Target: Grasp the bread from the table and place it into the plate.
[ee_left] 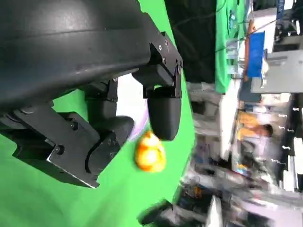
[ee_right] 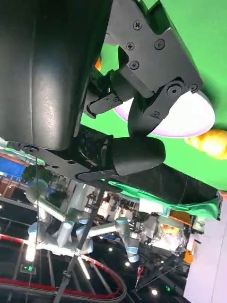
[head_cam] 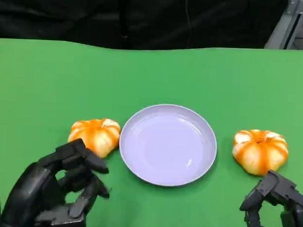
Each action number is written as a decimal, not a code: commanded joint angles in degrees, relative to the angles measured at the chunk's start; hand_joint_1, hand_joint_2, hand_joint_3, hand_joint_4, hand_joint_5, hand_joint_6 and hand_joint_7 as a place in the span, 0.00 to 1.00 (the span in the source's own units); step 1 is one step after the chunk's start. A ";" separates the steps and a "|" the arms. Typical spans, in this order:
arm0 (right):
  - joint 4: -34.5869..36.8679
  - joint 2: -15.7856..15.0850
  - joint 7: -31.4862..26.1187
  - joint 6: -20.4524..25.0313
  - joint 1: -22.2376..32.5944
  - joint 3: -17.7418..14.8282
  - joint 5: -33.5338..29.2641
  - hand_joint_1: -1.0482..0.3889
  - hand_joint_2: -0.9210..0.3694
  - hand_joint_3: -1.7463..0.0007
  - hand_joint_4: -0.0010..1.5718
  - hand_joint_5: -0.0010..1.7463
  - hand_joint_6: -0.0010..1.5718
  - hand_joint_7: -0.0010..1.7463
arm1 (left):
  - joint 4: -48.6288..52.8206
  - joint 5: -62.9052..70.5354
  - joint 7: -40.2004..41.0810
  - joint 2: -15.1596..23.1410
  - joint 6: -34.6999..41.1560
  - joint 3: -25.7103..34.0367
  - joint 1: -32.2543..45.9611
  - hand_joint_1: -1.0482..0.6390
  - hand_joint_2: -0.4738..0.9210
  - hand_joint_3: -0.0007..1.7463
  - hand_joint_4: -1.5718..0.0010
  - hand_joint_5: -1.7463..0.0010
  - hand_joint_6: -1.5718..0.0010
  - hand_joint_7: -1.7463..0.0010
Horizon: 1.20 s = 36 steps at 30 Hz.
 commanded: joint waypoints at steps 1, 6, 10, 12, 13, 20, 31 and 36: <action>-0.90 -0.35 -0.28 0.48 0.20 -0.48 0.40 0.66 0.30 0.33 0.52 1.00 0.48 0.86 | 0.15 14.07 3.29 5.56 -9.93 -0.01 -3.30 0.39 0.87 0.28 0.87 0.39 0.74 0.59; -0.86 -0.21 -0.32 0.70 0.09 -0.36 0.43 0.66 0.30 0.33 0.52 1.00 0.48 0.86 | 1.54 28.15 6.87 9.59 -15.26 -0.44 -6.41 0.33 1.00 0.09 0.85 0.53 0.69 0.78; -0.86 -0.17 -0.16 0.99 -0.06 -0.17 0.65 0.65 0.29 0.33 0.52 1.00 0.48 0.86 | 3.06 46.57 11.64 14.62 -15.63 -1.77 -12.08 0.19 1.00 0.03 0.79 0.73 0.60 0.95; -0.95 -0.20 -0.11 1.07 -0.03 -0.13 0.70 0.65 0.29 0.34 0.52 1.00 0.48 0.86 | 4.17 50.19 13.03 15.41 -16.14 -2.50 -13.46 0.17 1.00 0.02 0.78 0.75 0.59 0.96; -0.86 -0.19 -0.17 1.06 -0.06 -0.16 0.68 0.65 0.29 0.34 0.52 1.00 0.47 0.86 | 5.76 52.32 13.45 16.06 -15.94 -3.39 -15.07 0.17 1.00 0.02 0.77 0.76 0.59 0.97; -0.75 -0.14 -0.10 0.94 -0.10 -0.03 0.92 0.65 0.30 0.34 0.52 1.00 0.48 0.87 | 12.17 61.47 11.60 18.59 -11.73 -8.39 -22.46 0.07 0.98 0.00 0.85 0.87 0.65 1.00; -2.14 -0.05 -0.08 1.97 0.47 0.41 0.26 0.66 0.30 0.33 0.52 1.00 0.47 0.87 | 30.11 63.55 12.75 17.22 -8.46 -16.00 -32.41 0.06 0.94 0.00 0.86 0.94 0.69 1.00; -4.12 0.25 -0.07 3.50 1.82 0.80 0.30 0.66 0.29 0.34 0.52 1.00 0.47 0.87 | 39.66 63.09 16.11 15.44 -9.42 -19.28 -34.86 0.04 0.95 0.00 0.85 0.96 0.69 1.00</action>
